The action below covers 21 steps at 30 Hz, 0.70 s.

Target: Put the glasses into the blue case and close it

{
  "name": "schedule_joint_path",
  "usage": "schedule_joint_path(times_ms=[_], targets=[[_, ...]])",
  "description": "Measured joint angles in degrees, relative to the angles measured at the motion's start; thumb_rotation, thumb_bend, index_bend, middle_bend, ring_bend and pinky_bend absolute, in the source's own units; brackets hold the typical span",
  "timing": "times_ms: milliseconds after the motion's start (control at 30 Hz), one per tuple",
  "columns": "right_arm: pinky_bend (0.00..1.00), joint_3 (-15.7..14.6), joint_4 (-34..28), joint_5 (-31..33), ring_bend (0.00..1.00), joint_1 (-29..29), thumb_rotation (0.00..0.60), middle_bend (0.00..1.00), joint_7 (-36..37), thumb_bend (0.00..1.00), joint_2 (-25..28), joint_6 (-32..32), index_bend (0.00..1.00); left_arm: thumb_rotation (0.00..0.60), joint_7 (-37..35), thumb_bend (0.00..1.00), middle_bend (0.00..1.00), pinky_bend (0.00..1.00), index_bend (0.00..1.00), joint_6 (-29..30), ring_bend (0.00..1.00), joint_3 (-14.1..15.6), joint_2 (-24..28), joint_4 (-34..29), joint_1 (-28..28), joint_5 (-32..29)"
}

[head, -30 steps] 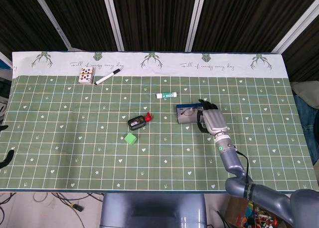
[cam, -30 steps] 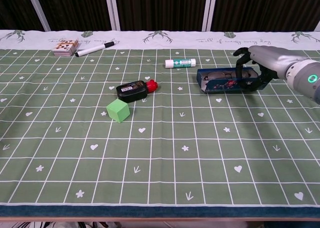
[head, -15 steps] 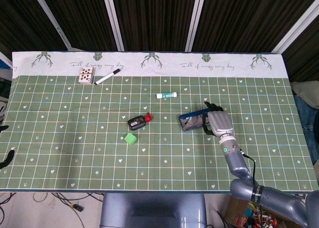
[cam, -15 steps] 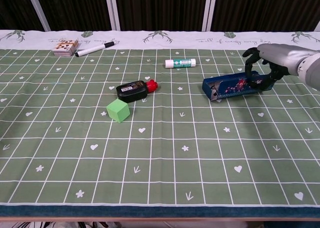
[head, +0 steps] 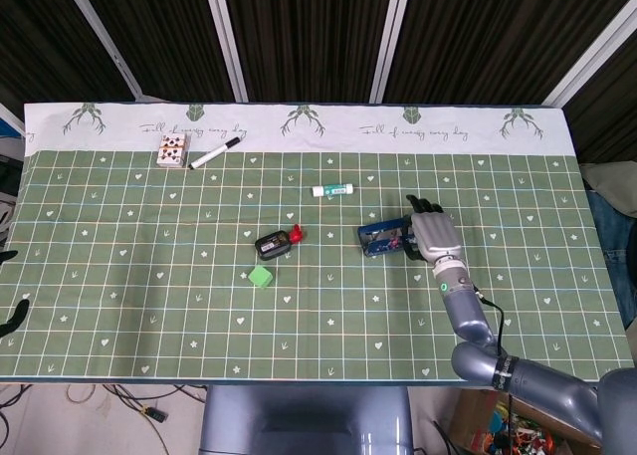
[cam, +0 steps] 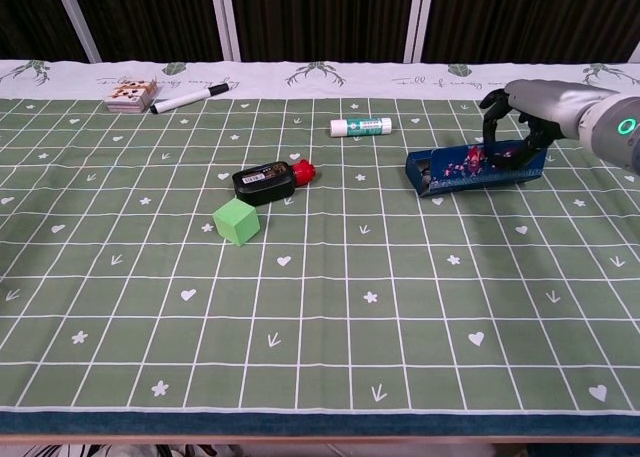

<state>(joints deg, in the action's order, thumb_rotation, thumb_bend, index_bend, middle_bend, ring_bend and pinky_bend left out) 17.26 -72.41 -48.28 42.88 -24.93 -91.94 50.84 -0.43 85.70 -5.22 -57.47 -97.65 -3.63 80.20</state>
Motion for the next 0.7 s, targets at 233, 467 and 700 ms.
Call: schedule_joint_path(times_ms=[233, 467, 700], targets=[[0.17, 0.5, 1.5, 1.6, 0.13, 1.6, 0.6, 0.11, -0.9, 0.52, -0.7, -0.5, 0.63, 0.6, 0.0, 0.32, 0.0, 0.0, 0.2, -0.1, 0.0, 0.0, 0.0, 0.0, 0.0, -0.1], [0.17, 1.0, 3.0, 3.4, 0.13, 3.1, 0.6, 0.11, -2.1, 0.52, -1.3, -0.7, 0.63, 0.6, -0.1, 0.32, 0.0, 0.0, 0.2, 0.0, 0.0, -0.1, 0.0, 0.0, 0.0, -0.1], [0.17, 1.6, 5.2, 5.7, 0.13, 4.7, 0.6, 0.11, -3.3, 0.52, -2.1, -1.3, 0.63, 0.6, -0.2, 0.32, 0.0, 0.0, 0.2, 0.0, 0.0, -0.1, 0.1, 0.1, 0.0, -0.2]])
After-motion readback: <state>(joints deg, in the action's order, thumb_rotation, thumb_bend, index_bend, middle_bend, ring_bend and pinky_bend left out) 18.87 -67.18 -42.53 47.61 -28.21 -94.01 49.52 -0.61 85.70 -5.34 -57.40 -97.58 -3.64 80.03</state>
